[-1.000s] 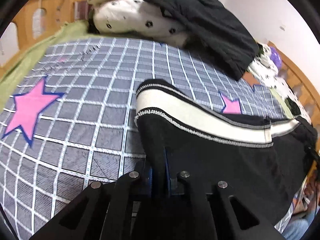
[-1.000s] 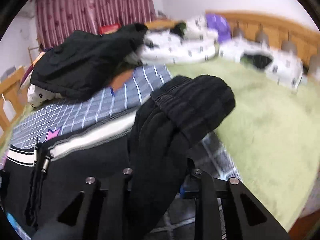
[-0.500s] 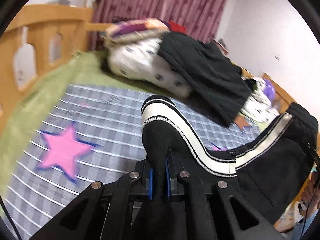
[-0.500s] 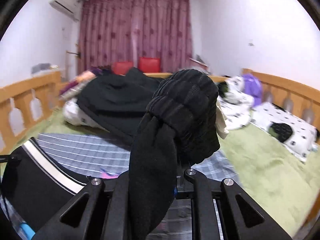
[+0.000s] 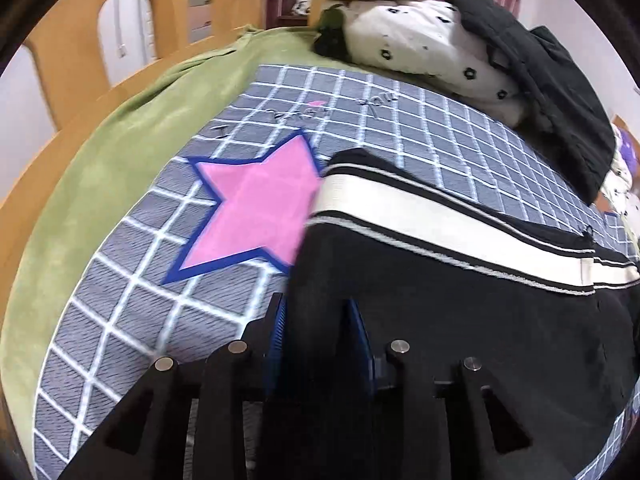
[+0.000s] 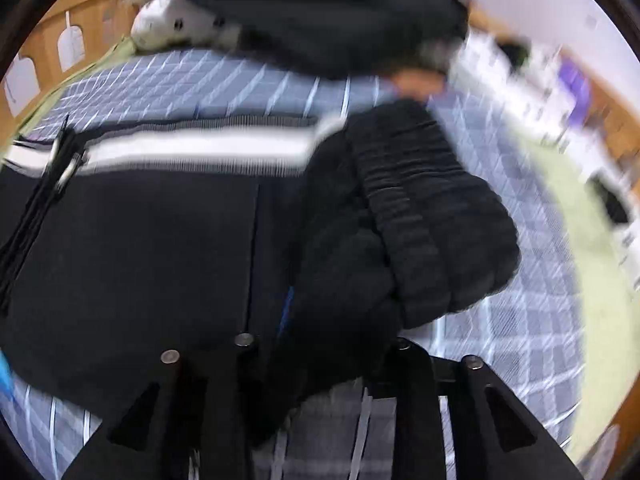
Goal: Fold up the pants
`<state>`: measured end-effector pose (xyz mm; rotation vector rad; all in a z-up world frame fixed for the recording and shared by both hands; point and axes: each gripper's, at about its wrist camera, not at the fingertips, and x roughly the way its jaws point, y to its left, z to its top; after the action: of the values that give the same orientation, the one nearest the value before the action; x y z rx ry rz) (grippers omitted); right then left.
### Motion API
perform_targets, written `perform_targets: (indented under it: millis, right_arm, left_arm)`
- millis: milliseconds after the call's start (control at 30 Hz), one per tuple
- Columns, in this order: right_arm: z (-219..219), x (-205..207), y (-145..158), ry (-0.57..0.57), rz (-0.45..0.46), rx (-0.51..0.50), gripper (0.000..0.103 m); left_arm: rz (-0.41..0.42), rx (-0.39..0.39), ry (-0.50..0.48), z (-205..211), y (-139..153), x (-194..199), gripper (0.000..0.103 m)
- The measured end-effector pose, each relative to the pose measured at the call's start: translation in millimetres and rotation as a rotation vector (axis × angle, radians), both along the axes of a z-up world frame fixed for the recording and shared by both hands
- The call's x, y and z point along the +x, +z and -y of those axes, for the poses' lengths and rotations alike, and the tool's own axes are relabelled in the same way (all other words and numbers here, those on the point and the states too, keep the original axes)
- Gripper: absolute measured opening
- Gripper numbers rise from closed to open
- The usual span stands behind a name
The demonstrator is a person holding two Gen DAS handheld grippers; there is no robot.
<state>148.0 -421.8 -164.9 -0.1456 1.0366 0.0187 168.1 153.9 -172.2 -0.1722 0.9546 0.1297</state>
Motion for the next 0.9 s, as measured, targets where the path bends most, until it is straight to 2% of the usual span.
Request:
perform_targets:
  millis: [33, 100, 167, 300, 400, 467, 567, 633, 700, 767, 833, 900]
  right_arm:
    - [4.5, -8.1, 2.3, 0.004, 0.007, -0.008, 0.037]
    - [8.0, -26.7, 14.4, 0.03, 0.031, -0.05, 0.038]
    - [7.6, -45.5, 28.7, 0.05, 0.062, -0.08, 0.041]
    - [-12.0, -54.9, 58.7, 0.13, 0.154, -0.129, 0.042]
    - [-35.3, -33.6, 72.6, 0.185, 0.253, -0.089, 0.048]
    - [-51.0, -7.1, 73.5, 0.198, 0.306, -0.078, 0.049]
    - [-69.0, 35.8, 61.7, 0.195, 0.34, -0.123, 0.049]
    - [-71.1, 61.5, 49.6, 0.185, 0.327, -0.116, 0.051]
    - [-67.4, 86.6, 25.6, 0.171, 0.26, -0.118, 0.051]
    - [-57.6, 116.2, -12.9, 0.106, 0.134, -0.12, 0.051]
    - [-56.9, 115.3, -17.0, 0.098, 0.2, -0.097, 0.052]
    - [-62.5, 116.1, -16.9, 0.108, 0.193, -0.137, 0.052]
  left_arm:
    - [0.006, 0.009, -0.001, -2.4, 2.2, -2.4, 0.031]
    - [0.032, 0.053, -0.001, -3.0, 15.3, -5.9, 0.048]
    - [0.073, 0.057, -0.034, 2.2, 28.2, -8.4, 0.054]
    - [0.116, 0.097, -0.099, 23.4, 41.2, 2.0, 0.054]
    - [0.117, 0.091, -0.135, 43.0, 37.0, 20.9, 0.054]
    - [0.108, 0.087, -0.145, 53.8, 33.5, 31.6, 0.054]
    - [0.089, 0.079, -0.15, 60.4, 25.3, 48.3, 0.054]
    - [0.078, 0.095, -0.133, 60.7, 13.4, 56.8, 0.054]
    - [0.062, 0.114, -0.122, 60.0, -4.6, 63.9, 0.055]
    - [0.075, 0.101, -0.119, 59.0, -12.6, 65.2, 0.056]
    - [0.084, 0.093, -0.117, 57.9, -12.3, 65.3, 0.056]
    - [0.09, 0.085, -0.118, 57.1, -13.7, 66.5, 0.058]
